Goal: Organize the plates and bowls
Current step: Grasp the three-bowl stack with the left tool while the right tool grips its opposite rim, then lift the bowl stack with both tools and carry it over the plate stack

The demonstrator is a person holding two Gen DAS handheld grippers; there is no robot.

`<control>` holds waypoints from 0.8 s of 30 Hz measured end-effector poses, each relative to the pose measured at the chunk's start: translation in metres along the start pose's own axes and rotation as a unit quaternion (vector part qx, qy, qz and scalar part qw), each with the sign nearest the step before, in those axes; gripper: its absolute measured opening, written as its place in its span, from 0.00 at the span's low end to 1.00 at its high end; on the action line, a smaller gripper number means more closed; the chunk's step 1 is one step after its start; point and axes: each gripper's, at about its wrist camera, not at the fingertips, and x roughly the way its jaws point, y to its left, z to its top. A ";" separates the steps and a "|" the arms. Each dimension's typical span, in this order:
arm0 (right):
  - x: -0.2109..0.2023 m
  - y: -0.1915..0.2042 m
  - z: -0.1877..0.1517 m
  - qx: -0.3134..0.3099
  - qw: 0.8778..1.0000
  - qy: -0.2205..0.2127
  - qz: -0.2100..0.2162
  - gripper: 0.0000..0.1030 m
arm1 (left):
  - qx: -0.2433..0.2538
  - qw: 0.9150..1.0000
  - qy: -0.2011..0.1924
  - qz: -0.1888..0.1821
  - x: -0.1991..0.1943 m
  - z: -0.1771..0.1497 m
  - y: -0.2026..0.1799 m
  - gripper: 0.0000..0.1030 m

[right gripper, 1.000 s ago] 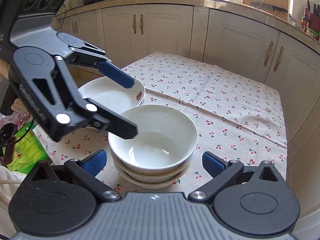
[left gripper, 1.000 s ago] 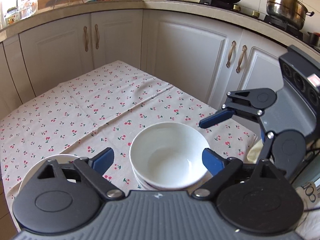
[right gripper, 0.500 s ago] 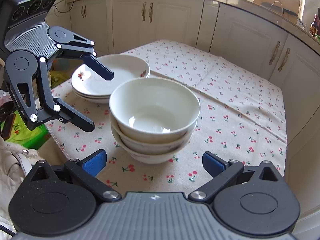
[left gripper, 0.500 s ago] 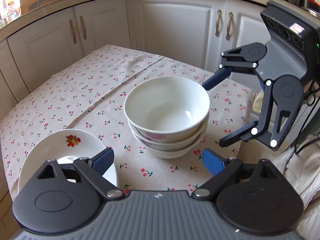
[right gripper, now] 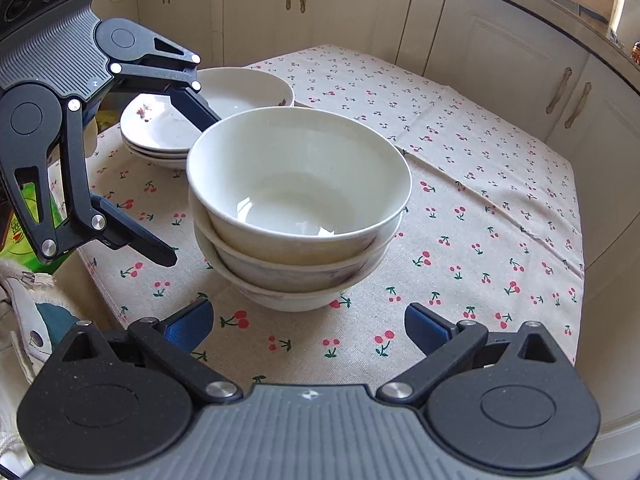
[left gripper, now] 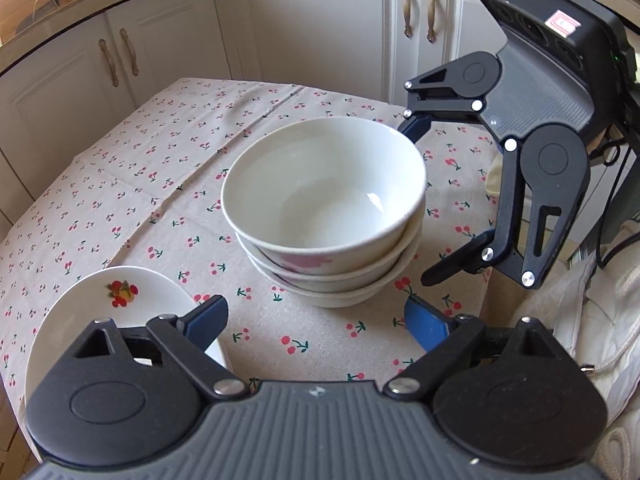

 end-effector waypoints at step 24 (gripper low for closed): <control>0.011 -0.011 0.025 -0.099 0.993 0.000 0.060 0.99 | 0.085 0.990 0.015 -0.111 0.036 0.015 0.028 0.90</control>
